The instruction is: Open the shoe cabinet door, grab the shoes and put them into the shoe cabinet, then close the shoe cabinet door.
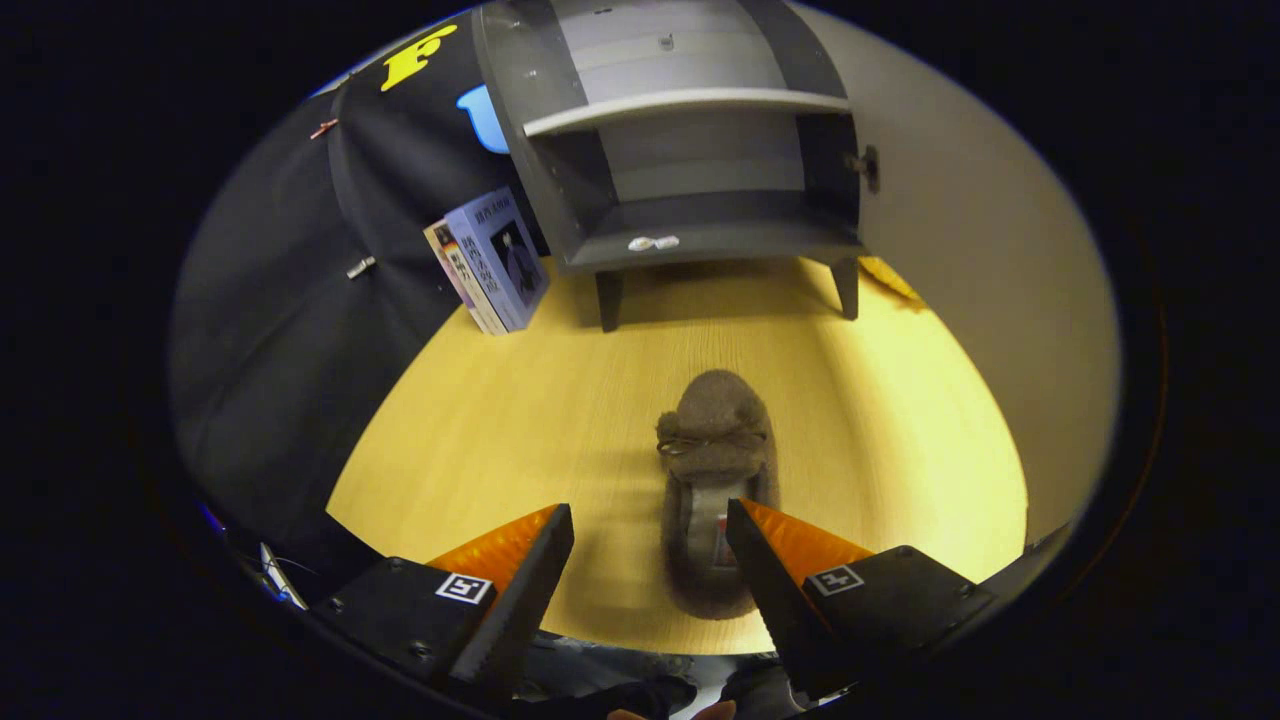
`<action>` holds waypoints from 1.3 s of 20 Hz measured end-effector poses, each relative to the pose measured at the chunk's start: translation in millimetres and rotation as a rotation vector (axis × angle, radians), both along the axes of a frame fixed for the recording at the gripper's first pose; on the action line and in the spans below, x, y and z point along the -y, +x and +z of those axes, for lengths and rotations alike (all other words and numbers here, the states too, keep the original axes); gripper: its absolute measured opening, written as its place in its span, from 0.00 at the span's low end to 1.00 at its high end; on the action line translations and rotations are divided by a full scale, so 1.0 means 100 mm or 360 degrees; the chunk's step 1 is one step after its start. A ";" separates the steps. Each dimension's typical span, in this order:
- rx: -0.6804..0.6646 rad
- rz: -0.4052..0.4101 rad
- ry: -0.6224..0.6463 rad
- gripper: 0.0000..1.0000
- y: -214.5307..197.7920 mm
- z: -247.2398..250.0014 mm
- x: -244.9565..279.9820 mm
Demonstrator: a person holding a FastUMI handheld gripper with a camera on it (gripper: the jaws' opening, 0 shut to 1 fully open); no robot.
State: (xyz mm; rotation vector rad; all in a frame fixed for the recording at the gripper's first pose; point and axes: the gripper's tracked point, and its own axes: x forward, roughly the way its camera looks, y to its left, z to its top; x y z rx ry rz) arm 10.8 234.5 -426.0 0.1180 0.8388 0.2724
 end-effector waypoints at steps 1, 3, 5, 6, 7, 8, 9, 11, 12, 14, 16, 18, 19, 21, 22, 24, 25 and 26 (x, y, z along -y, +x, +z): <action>-0.0005 -0.0016 -0.0019 0.98 0.07 -0.14 -0.02; -0.0019 -0.0046 -0.0015 0.97 0.19 -0.35 -0.10; -0.0007 -0.0100 -0.0013 0.89 0.35 -0.47 -0.14; 0.0016 -0.0127 -0.0025 0.87 0.46 -0.52 -0.14; 0.0037 -0.0145 -0.0025 0.87 0.54 -0.55 -0.16; 0.0048 -0.0175 -0.0047 0.83 0.63 -0.60 -0.14; 0.0052 -0.0212 -0.0087 0.75 0.70 -0.65 -0.08; 0.0055 -0.0309 -0.0164 0.47 0.83 -0.73 0.07; 0.0054 -0.0334 -0.0139 0.33 0.84 -0.72 0.05; 0.0024 -0.0289 -0.0142 0.20 0.84 -0.73 -0.01; 0.0036 -0.0246 -0.0143 0.10 0.81 -0.67 0.01; 0.0049 -0.0270 -0.0126 0.10 0.81 -0.57 0.08; 0.0065 -0.0278 -0.0122 0.10 0.81 -0.48 0.12; 0.0097 -0.0261 -0.0107 0.10 0.80 -0.27 0.19; 0.0117 -0.0255 -0.0101 0.10 0.80 -0.13 0.23; 0.0157 -0.0261 -0.0090 0.10 0.79 0.20 0.31; 0.0170 -0.0271 -0.0075 0.10 0.78 0.37 0.35; 0.0176 -0.0279 -0.0056 0.10 0.76 0.55 0.39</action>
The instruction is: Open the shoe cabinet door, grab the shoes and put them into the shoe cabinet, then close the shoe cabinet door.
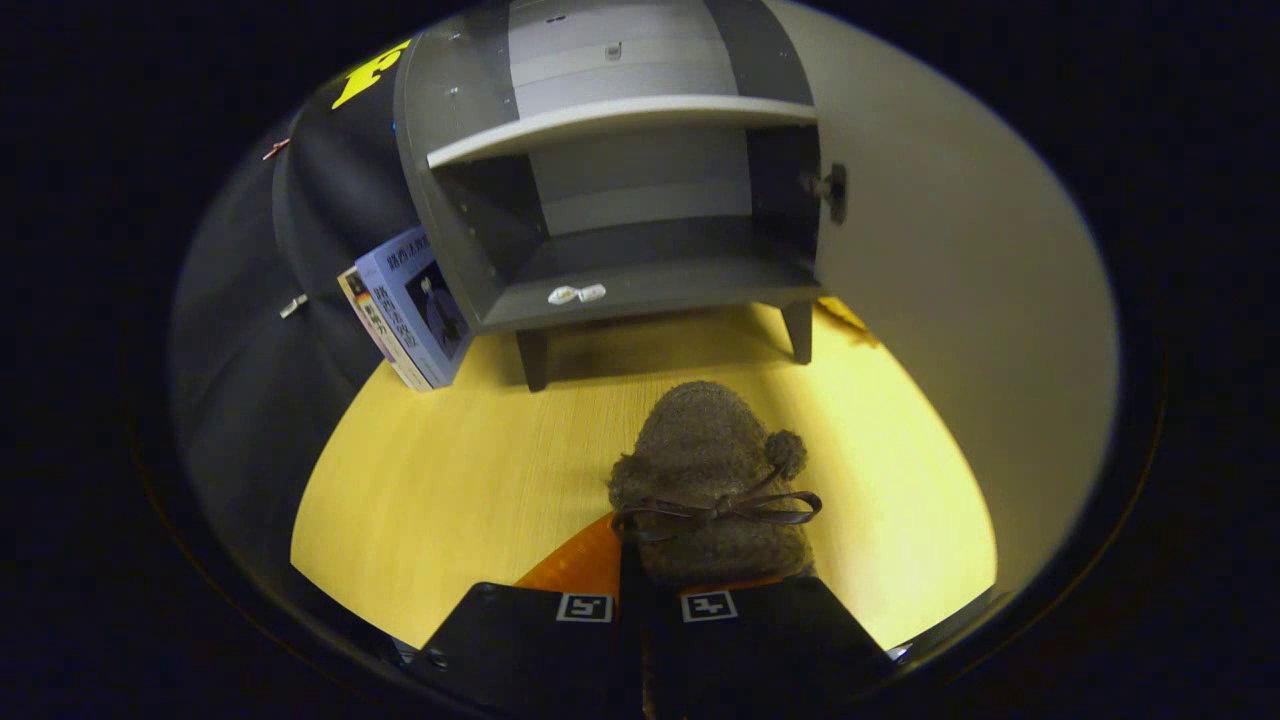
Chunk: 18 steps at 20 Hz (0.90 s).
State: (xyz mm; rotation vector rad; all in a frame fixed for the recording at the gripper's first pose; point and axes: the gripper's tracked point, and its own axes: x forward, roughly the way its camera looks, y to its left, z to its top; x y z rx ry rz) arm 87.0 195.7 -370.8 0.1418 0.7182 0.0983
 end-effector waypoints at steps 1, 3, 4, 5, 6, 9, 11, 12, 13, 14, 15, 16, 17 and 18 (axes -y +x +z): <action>0.0009 -0.0009 0.0022 0.10 -0.02 0.17 0.03; 0.0042 -0.0016 0.0067 0.10 -0.03 0.49 0.06; 0.0056 -0.0007 0.0077 0.10 -0.04 0.64 0.06; 0.0061 0.0005 0.0076 0.10 -0.06 0.78 0.07; 0.0069 0.0009 0.0074 0.11 -0.06 0.91 0.07; 0.0115 0.0008 0.0099 0.11 -0.03 1.33 0.08; 0.0146 0.0008 0.0094 0.11 0.03 1.57 0.08; 0.0166 0.0007 0.0087 0.10 0.07 1.69 0.09; 0.0183 0.0011 0.0078 0.10 0.11 1.82 0.09; 0.0197 0.0014 0.0074 0.10 0.15 1.94 0.08; 0.0225 0.0022 0.0080 0.10 0.22 2.09 0.06; 0.0235 0.0038 0.0080 0.10 0.29 2.21 0.03; 0.0253 0.0050 0.0083 0.10 0.38 2.33 0.01; 0.0272 0.0067 0.0076 0.10 0.47 2.43 -0.01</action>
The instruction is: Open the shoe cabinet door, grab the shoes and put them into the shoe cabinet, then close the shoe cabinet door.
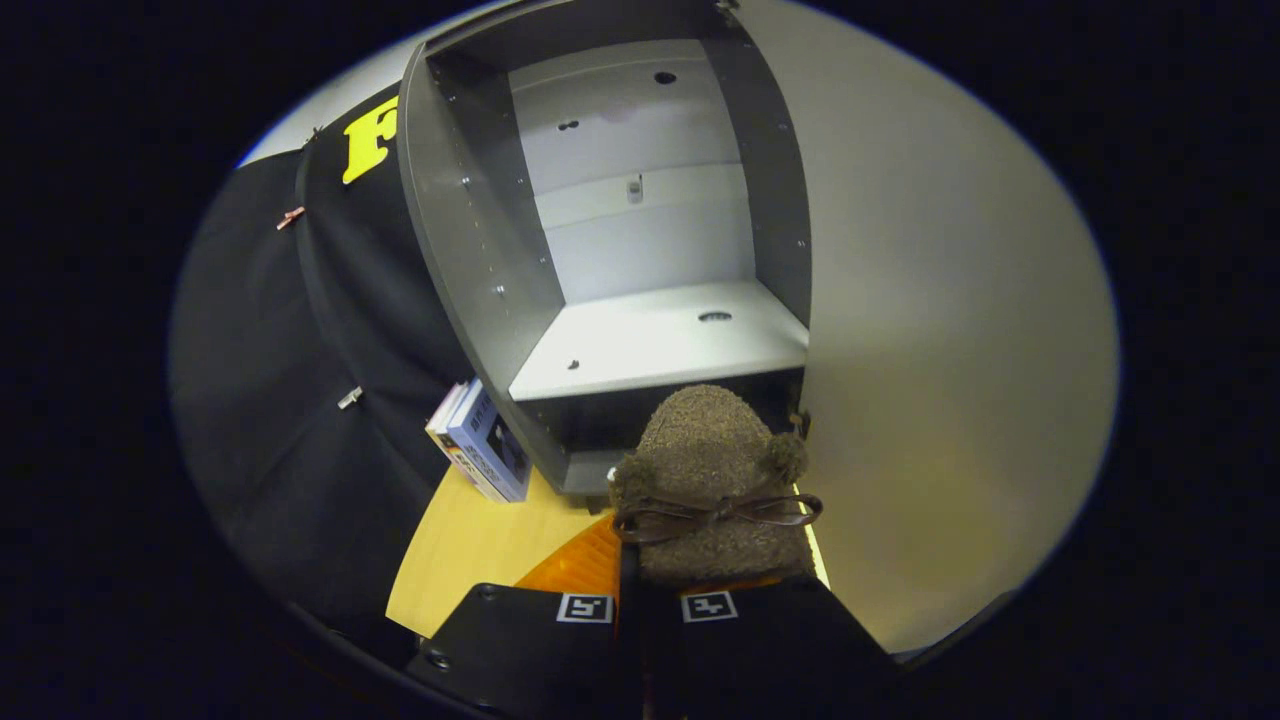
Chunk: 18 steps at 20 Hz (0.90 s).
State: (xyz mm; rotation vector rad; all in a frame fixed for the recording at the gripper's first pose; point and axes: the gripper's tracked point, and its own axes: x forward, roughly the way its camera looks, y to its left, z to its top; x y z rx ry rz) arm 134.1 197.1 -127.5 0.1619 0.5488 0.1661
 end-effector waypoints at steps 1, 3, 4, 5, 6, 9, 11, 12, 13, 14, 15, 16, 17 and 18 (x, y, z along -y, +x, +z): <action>0.0012 0.0019 -0.0019 0.10 0.12 0.10 -0.01; 0.0074 0.0018 -0.0037 0.10 0.40 0.31 0.00; 0.0103 0.0011 -0.0039 0.10 0.57 0.40 0.01; 0.0119 0.0010 -0.0029 0.10 0.74 0.48 -0.01; 0.0123 0.0016 -0.0026 0.10 0.88 0.51 -0.02; 0.0104 0.0047 -0.0041 0.10 1.38 0.44 -0.12; 0.0064 0.0030 -0.0049 0.10 1.72 0.32 -0.12; 0.0032 0.0022 -0.0057 0.10 1.91 0.23 -0.13; 0.0000 0.0001 -0.0063 0.10 2.08 0.15 -0.10; -0.0022 -0.0020 -0.0072 0.10 2.24 0.11 -0.07; -0.0034 -0.0038 -0.0086 0.10 2.40 0.08 -0.05; -0.0044 -0.0061 -0.0102 0.10 2.55 0.05 -0.01; -0.0049 -0.0075 -0.0116 0.10 2.69 0.04 0.02; -0.0042 -0.0084 -0.0119 0.10 2.82 0.03 0.01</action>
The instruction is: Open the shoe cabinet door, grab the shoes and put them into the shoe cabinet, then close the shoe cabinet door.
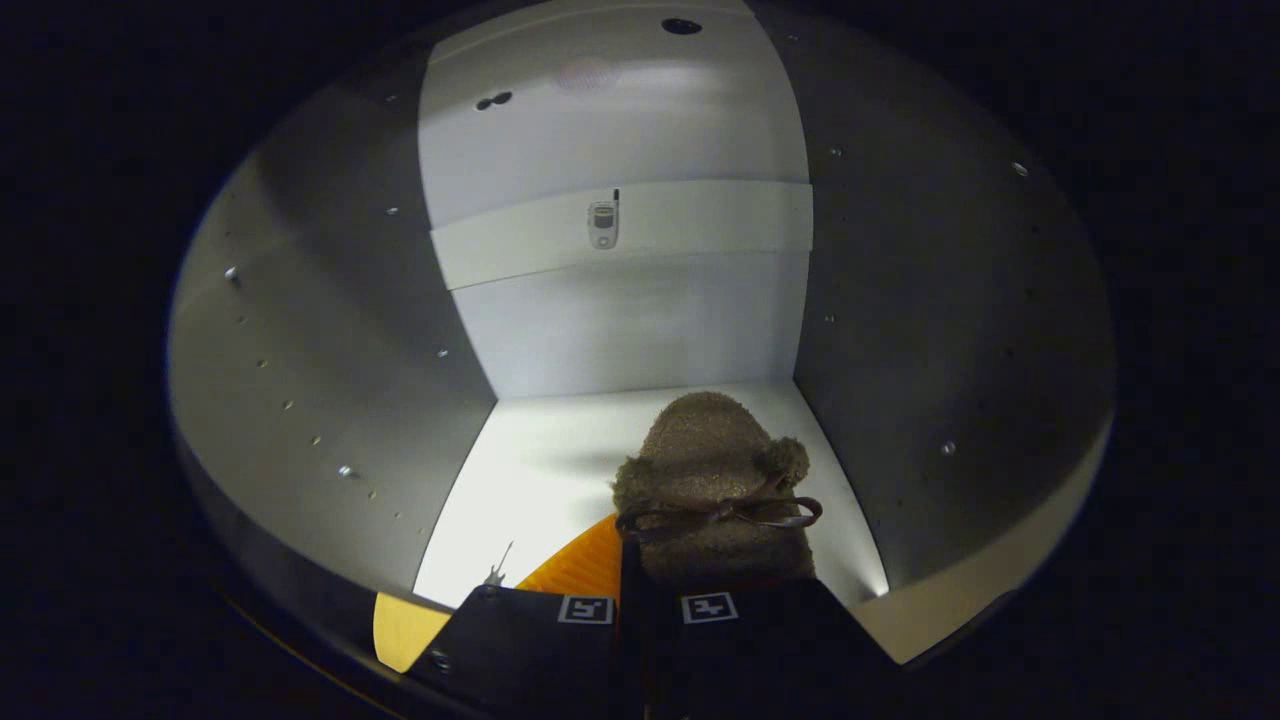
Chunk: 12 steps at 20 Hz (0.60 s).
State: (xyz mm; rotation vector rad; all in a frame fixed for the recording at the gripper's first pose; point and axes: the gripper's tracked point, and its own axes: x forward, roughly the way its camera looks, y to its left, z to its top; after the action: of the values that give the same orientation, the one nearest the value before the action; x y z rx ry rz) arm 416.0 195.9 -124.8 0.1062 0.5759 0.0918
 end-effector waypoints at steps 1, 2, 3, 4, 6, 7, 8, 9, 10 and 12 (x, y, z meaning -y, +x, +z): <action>-0.0006 -0.0004 0.0005 0.10 0.11 -0.03 0.00; -0.0020 -0.0010 0.0016 0.10 0.21 -0.07 -0.01; -0.0037 -0.0026 0.0031 0.10 0.29 -0.11 -0.01; -0.0057 -0.0041 0.0043 0.10 0.37 -0.17 0.00; -0.0069 -0.0062 0.0031 0.10 0.49 -0.25 0.03; -0.0076 -0.0069 0.0025 0.10 0.54 -0.29 0.04; -0.0086 -0.0069 0.0022 0.10 0.58 -0.33 0.04; -0.0096 -0.0074 0.0018 0.10 0.60 -0.37 0.04; -0.0103 -0.0074 0.0006 0.10 0.61 -0.40 0.05; -0.0098 -0.0078 -0.0015 0.10 0.65 -0.43 0.04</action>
State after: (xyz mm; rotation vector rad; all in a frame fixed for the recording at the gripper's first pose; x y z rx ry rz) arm 480.8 192.0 -168.0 0.1141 0.6350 0.0383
